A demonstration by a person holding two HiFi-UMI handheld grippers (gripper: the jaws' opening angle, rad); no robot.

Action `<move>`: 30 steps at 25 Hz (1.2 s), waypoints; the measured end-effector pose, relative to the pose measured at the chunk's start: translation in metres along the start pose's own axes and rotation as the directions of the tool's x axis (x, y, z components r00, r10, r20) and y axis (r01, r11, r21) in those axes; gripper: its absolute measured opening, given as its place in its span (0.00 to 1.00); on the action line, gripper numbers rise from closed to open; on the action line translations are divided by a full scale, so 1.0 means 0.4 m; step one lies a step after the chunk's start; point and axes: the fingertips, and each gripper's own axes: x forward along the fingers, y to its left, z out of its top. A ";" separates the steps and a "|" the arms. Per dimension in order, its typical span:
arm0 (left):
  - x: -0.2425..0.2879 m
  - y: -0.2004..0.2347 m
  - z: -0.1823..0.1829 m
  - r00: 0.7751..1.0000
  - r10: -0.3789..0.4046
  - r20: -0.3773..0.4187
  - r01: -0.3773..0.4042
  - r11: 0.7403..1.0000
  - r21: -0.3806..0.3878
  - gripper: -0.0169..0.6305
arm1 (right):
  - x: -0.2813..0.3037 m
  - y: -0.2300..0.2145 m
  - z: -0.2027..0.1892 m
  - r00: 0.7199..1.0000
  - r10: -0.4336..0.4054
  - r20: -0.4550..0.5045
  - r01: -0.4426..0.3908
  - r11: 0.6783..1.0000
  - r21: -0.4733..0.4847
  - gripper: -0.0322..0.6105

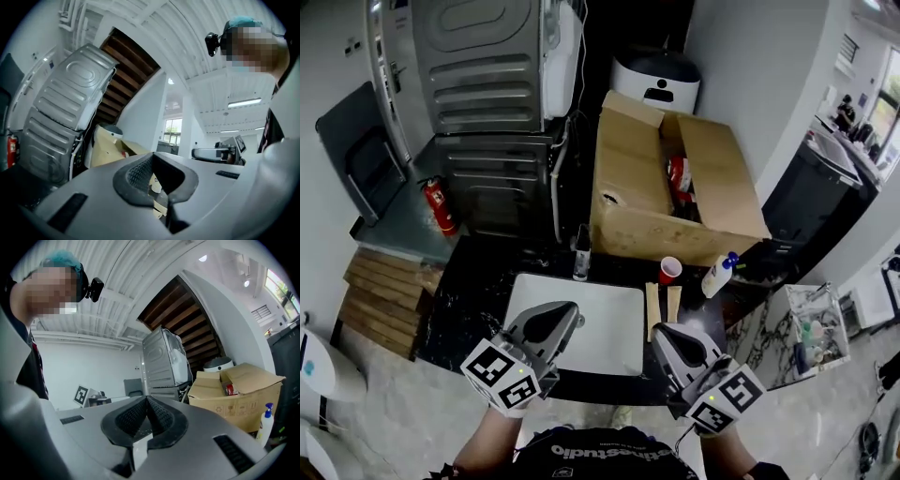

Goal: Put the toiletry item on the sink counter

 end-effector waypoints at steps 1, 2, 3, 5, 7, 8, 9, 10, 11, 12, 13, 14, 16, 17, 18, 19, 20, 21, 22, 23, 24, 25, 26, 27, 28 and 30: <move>-0.007 -0.015 0.012 1.000 -0.031 0.000 0.031 0.999 0.028 0.05 | -0.002 0.009 -0.001 1.000 -0.011 0.001 0.011 1.000 0.003 0.11; -0.012 -0.026 0.020 0.999 -0.051 -0.002 0.051 0.997 0.061 0.05 | -0.005 0.017 -0.004 1.000 -0.022 0.000 0.022 1.000 0.005 0.11; -0.016 -0.033 0.026 0.998 -0.059 -0.005 0.059 0.994 0.093 0.05 | -0.006 0.025 -0.007 1.000 -0.031 -0.004 0.031 1.000 0.006 0.11; -0.021 -0.042 0.030 0.998 -0.067 -0.009 0.068 0.989 0.129 0.05 | -0.009 0.039 -0.014 0.999 -0.044 -0.012 0.044 0.999 0.002 0.11; -0.024 -0.052 0.031 0.996 -0.090 -0.001 0.090 0.989 0.116 0.05 | -0.014 0.053 -0.017 0.999 -0.052 -0.016 0.052 0.999 -0.004 0.11; -0.024 -0.059 0.030 0.994 -0.106 0.004 0.105 0.989 0.106 0.05 | -0.017 0.057 -0.018 0.998 -0.055 -0.016 0.055 0.998 -0.009 0.11; -0.023 -0.066 0.028 0.993 -0.122 0.006 0.121 0.988 0.099 0.05 | -0.020 0.061 -0.018 0.998 -0.058 -0.017 0.058 0.998 -0.013 0.11; -0.021 -0.074 0.025 0.990 -0.139 0.005 0.138 0.986 0.095 0.05 | -0.022 0.062 -0.018 0.998 -0.061 -0.017 0.060 0.998 -0.016 0.11; -0.019 -0.083 0.023 0.988 -0.157 0.005 0.156 0.984 0.092 0.05 | -0.024 0.063 -0.018 0.998 -0.063 -0.017 0.062 0.998 -0.017 0.11; -0.018 -0.091 0.023 0.985 -0.174 0.006 0.173 0.981 0.088 0.05 | -0.025 0.064 -0.018 0.998 -0.064 -0.019 0.064 0.998 -0.017 0.11; -0.018 -0.099 0.023 0.982 -0.188 0.009 0.187 0.979 0.084 0.05 | -0.026 0.065 -0.018 0.998 -0.065 -0.020 0.065 0.998 -0.017 0.11; -0.018 -0.104 0.025 0.980 -0.197 0.011 0.196 0.977 0.080 0.05 | -0.027 0.065 -0.017 0.998 -0.065 -0.020 0.065 0.998 -0.017 0.11; -0.014 -0.112 0.024 0.978 -0.208 0.010 0.207 0.975 0.079 0.05 | -0.027 0.065 -0.017 0.998 -0.064 -0.020 0.064 0.998 -0.020 0.11; -0.011 -0.117 0.023 0.977 -0.214 0.007 0.212 0.974 0.081 0.05 | -0.027 0.065 -0.016 0.998 -0.062 -0.018 0.062 0.998 -0.021 0.11; -0.008 -0.121 0.021 0.975 -0.221 0.004 0.220 0.972 0.084 0.05 | -0.026 0.066 -0.015 0.998 -0.058 -0.014 0.058 0.998 -0.022 0.11; -0.006 -0.127 0.020 0.973 -0.229 0.003 0.228 0.970 0.085 0.05 | -0.026 0.067 -0.013 0.999 -0.053 -0.009 0.053 0.998 -0.023 0.11; -0.004 -0.131 0.021 0.972 -0.236 0.004 0.235 0.968 0.085 0.05 | -0.025 0.069 -0.010 0.999 -0.047 -0.003 0.047 0.999 -0.024 0.11; -0.003 -0.134 0.021 0.971 -0.239 0.004 0.238 0.968 0.084 0.05 | -0.024 0.071 -0.008 0.999 -0.041 0.002 0.041 0.999 -0.027 0.11; -0.002 -0.136 0.021 0.971 -0.239 0.005 0.238 0.968 0.083 0.05 | -0.023 0.073 -0.006 0.999 -0.035 0.005 0.035 0.999 -0.030 0.11; -0.001 -0.136 0.020 0.972 -0.237 0.005 0.235 0.968 0.081 0.05 | -0.023 0.074 -0.006 1.000 -0.031 0.006 0.031 0.999 -0.033 0.11; 0.001 -0.136 0.019 0.972 -0.233 0.005 0.232 0.970 0.079 0.05 | -0.024 0.074 -0.005 1.000 -0.027 0.007 0.028 0.999 -0.034 0.11; 0.004 -0.135 0.018 0.973 -0.230 0.004 0.229 0.970 0.076 0.05 | -0.025 0.072 -0.005 1.000 -0.025 0.007 0.025 0.999 -0.034 0.11; 0.006 -0.135 0.018 0.974 -0.228 0.002 0.227 0.971 0.075 0.05 | -0.026 0.069 -0.005 1.000 -0.024 0.007 0.024 0.999 -0.034 0.11; 0.009 -0.135 0.017 0.974 -0.226 0.000 0.226 0.971 0.075 0.05 | -0.028 0.065 -0.006 1.000 -0.023 0.006 0.023 0.999 -0.033 0.11; 0.012 -0.135 0.017 0.974 -0.226 -0.001 0.225 0.971 0.075 0.05 | -0.029 0.062 -0.007 1.000 -0.023 0.004 0.023 0.999 -0.031 0.11; 0.018 -0.136 0.015 0.974 -0.225 -0.001 0.225 0.972 0.072 0.05 | -0.032 0.056 -0.012 1.000 -0.023 -0.002 0.023 0.999 -0.032 0.11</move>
